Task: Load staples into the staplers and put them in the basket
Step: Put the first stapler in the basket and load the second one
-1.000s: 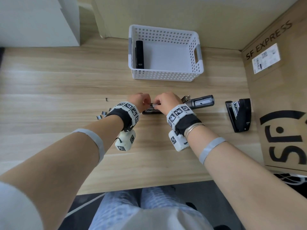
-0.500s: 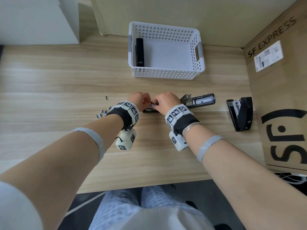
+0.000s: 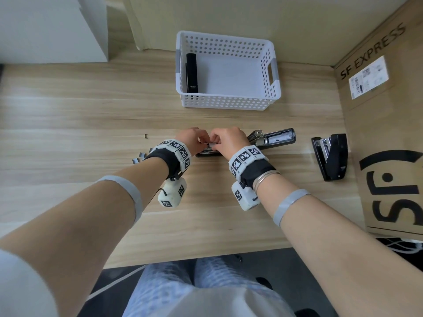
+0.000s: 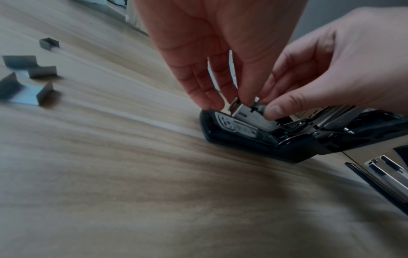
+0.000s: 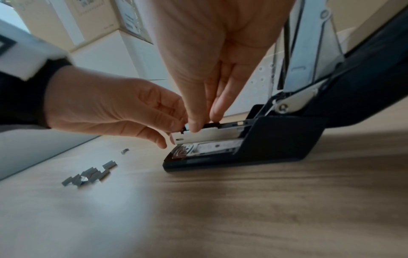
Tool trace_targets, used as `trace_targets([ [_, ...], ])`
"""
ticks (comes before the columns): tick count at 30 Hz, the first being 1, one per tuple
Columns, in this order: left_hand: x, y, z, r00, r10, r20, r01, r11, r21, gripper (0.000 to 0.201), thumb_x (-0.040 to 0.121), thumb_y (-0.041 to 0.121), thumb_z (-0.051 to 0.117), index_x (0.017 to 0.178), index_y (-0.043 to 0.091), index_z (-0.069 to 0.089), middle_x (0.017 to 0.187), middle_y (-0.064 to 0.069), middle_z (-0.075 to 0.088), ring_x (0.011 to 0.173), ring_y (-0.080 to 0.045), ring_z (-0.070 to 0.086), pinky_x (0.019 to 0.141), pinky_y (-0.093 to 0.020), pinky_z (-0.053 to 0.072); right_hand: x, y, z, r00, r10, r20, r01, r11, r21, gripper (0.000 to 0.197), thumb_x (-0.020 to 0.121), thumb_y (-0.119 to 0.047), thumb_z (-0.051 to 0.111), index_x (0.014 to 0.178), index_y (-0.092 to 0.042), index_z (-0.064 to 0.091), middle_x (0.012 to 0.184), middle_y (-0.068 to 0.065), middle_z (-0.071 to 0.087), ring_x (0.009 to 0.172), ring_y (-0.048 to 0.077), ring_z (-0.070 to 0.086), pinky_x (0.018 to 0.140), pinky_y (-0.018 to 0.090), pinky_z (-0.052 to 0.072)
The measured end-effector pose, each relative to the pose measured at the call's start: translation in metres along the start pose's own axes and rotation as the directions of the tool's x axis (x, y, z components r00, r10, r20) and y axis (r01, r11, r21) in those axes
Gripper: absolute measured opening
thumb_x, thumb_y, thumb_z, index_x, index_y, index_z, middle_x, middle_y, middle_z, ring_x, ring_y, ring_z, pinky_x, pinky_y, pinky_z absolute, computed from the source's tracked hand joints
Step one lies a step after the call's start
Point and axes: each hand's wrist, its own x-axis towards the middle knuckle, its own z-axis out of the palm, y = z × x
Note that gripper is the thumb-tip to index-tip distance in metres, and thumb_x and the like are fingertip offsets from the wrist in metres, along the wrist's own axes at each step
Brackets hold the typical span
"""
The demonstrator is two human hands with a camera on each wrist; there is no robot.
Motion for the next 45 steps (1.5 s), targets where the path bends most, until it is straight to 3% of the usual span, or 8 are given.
trace_targets([
  [7, 0.0, -0.002, 0.001, 1.0, -0.005, -0.009, 0.005, 1.0, -0.021, 0.02, 0.085, 0.012, 0.058, 0.103, 0.005, 0.064, 0.109, -0.017, 0.062, 0.097, -0.03, 0.061, 0.083, -0.029, 0.044, 0.005, 0.001, -0.001, 0.999, 0.005, 0.046, -0.003, 0.999, -0.037, 0.019, 0.082, -0.017, 0.072, 0.101, -0.013, 0.069, 0.101, 0.005, 0.071, 0.096, 0.025, 0.064, 0.085, 0.034, 0.053],
  [10, -0.001, -0.003, 0.001, 1.0, -0.007, -0.008, 0.007, 1.0, -0.028, 0.021, 0.085, 0.014, 0.059, 0.103, 0.005, 0.064, 0.109, -0.017, 0.062, 0.097, -0.03, 0.061, 0.084, -0.03, 0.044, 0.006, -0.003, -0.002, 0.999, 0.019, 0.048, -0.018, 1.0, -0.007, 0.016, 0.088, -0.021, 0.065, 0.101, -0.014, 0.072, 0.1, 0.007, 0.071, 0.095, 0.026, 0.064, 0.083, 0.032, 0.052],
  [18, 0.001, -0.005, 0.001, 0.999, -0.042, 0.022, 0.043, 0.999, -0.012, 0.019, 0.087, 0.016, 0.057, 0.103, 0.007, 0.063, 0.11, -0.015, 0.062, 0.098, -0.028, 0.06, 0.084, -0.028, 0.044, 0.004, -0.007, -0.01, 0.996, 0.069, 0.063, -0.05, 0.964, -0.262, 0.04, 0.088, 0.007, 0.047, 0.122, -0.008, 0.059, 0.12, 0.016, 0.058, 0.113, 0.031, 0.055, 0.088, 0.034, 0.047],
  [22, -0.005, -0.014, -0.008, 0.998, -0.064, 0.016, 0.063, 0.998, 0.01, 0.021, 0.09, 0.016, 0.05, 0.103, 0.007, 0.062, 0.109, -0.017, 0.061, 0.097, -0.032, 0.058, 0.085, -0.033, 0.045, 0.005, -0.011, -0.013, 0.998, 0.048, 0.046, -0.033, 0.959, -0.282, 0.042, 0.087, 0.006, 0.046, 0.124, -0.009, 0.058, 0.125, 0.016, 0.053, 0.116, 0.031, 0.052, 0.093, 0.036, 0.046],
  [28, -0.022, -0.05, -0.036, 0.959, -0.273, 0.075, 0.259, 0.953, 0.156, 0.038, 0.082, -0.005, 0.046, 0.114, 0.013, 0.057, 0.12, -0.011, 0.054, 0.107, -0.03, 0.055, 0.08, -0.031, 0.046, 0.011, -0.018, -0.009, 0.994, 0.086, 0.07, -0.068, 0.971, -0.228, 0.034, 0.088, -0.004, 0.053, 0.119, -0.017, 0.062, 0.126, 0.013, 0.051, 0.107, 0.03, 0.057, 0.09, 0.034, 0.047],
  [32, -0.035, -0.07, -0.04, 0.924, -0.38, 0.041, 0.363, 0.906, 0.22, 0.039, 0.078, 0.001, 0.058, 0.114, 0.012, 0.048, 0.117, -0.016, 0.051, 0.104, -0.036, 0.053, 0.089, -0.042, 0.049, 0.011, -0.021, -0.005, 0.996, 0.077, 0.05, -0.065, 0.974, -0.215, 0.035, 0.087, -0.005, 0.05, 0.115, -0.021, 0.064, 0.123, 0.011, 0.054, 0.102, 0.029, 0.06, 0.086, 0.032, 0.049],
  [41, -0.03, -0.074, -0.032, 0.935, -0.354, 0.028, 0.345, 0.924, 0.167, 0.026, 0.083, 0.0, 0.048, 0.108, 0.006, 0.053, 0.113, -0.02, 0.053, 0.091, -0.035, 0.057, 0.081, -0.037, 0.048, 0.01, -0.02, 0.003, 0.999, 0.043, 0.026, -0.037, 0.979, -0.198, 0.031, 0.086, -0.006, 0.052, 0.107, -0.025, 0.067, 0.113, 0.008, 0.061, 0.102, 0.026, 0.06, 0.083, 0.031, 0.047],
  [45, -0.026, -0.061, -0.027, 0.961, -0.274, -0.047, 0.277, 0.955, 0.105, 0.025, 0.085, 0.01, 0.05, 0.106, 0.009, 0.064, 0.116, -0.017, 0.054, 0.097, -0.036, 0.059, 0.081, -0.032, 0.048, 0.011, -0.019, 0.004, 1.0, 0.013, 0.017, -0.01, 0.986, -0.164, 0.028, 0.088, -0.01, 0.052, 0.105, -0.026, 0.068, 0.114, 0.006, 0.063, 0.104, 0.025, 0.059, 0.085, 0.033, 0.048],
])
